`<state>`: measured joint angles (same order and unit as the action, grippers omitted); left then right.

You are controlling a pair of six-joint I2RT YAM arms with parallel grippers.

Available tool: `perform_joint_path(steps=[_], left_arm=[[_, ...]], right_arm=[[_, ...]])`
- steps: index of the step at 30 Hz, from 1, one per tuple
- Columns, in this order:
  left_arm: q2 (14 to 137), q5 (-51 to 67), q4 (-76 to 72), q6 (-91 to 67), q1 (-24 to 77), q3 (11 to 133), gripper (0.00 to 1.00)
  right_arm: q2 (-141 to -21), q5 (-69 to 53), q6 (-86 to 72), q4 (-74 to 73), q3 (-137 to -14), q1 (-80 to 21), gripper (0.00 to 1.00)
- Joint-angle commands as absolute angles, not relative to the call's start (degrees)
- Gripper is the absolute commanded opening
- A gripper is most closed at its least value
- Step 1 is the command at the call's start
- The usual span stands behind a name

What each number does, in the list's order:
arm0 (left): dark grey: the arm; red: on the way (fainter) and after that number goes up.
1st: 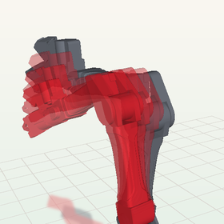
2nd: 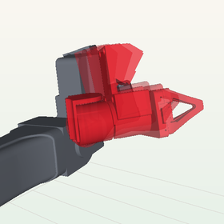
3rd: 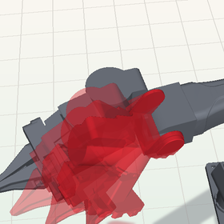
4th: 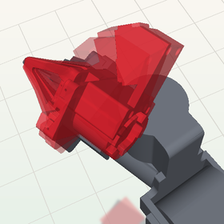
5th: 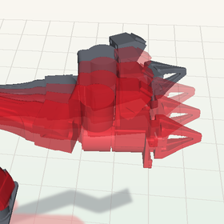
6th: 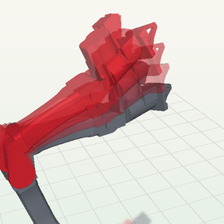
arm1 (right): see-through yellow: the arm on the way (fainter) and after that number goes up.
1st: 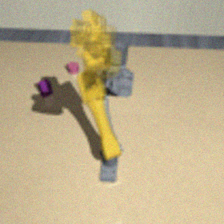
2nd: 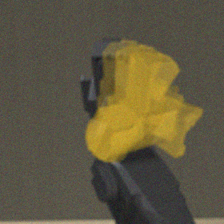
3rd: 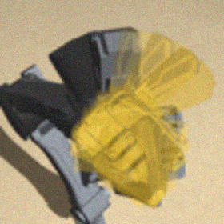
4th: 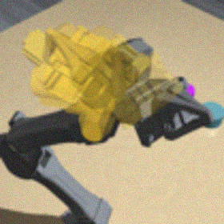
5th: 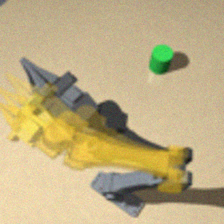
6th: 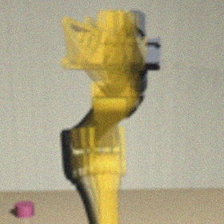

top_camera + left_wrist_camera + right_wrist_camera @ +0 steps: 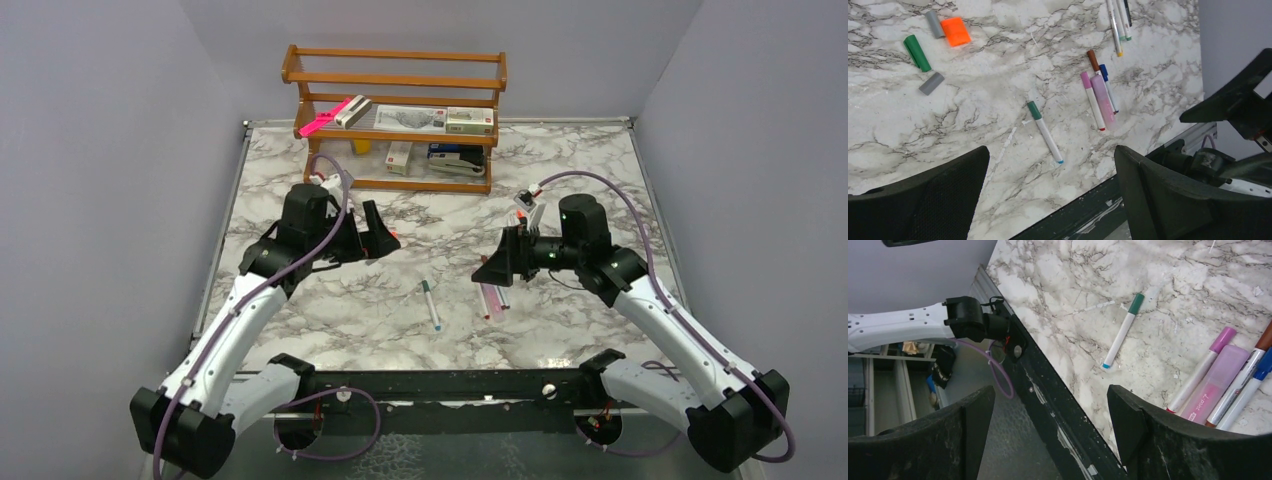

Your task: Open the pen caps

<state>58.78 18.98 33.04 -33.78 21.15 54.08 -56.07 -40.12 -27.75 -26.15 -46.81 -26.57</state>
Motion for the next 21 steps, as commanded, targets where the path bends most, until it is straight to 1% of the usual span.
perform_joint_path(steps=[1,6,11,14,18,21], left_arm=[[52.10,21.55,35.24,-35.02,21.50,51.58,0.99],[48.91,23.54,35.22,-34.42,21.53,48.64,0.99],[46.74,25.13,35.20,-32.44,21.51,48.41,0.99],[45.38,25.47,35.15,-32.00,21.49,47.49,0.99],[44.44,25.45,33.89,-32.90,21.52,45.06,0.99],[43.26,25.48,31.11,-34.80,21.49,42.56,0.99]], right_arm=[[-55.63,-43.73,-29.53,-25.48,-46.24,-26.87,0.84],[-56.36,-48.33,-33.12,-21.39,-44.04,-26.89,0.84],[-56.13,-47.25,-37.83,-18.83,-42.68,-26.85,0.85],[-56.58,-46.15,-40.41,-17.37,-42.64,-26.85,0.90],[-58.24,-46.04,-40.44,-15.15,-43.40,-26.89,0.94],[-58.44,-46.97,-43.40,-9.80,-41.75,-26.88,0.97]])
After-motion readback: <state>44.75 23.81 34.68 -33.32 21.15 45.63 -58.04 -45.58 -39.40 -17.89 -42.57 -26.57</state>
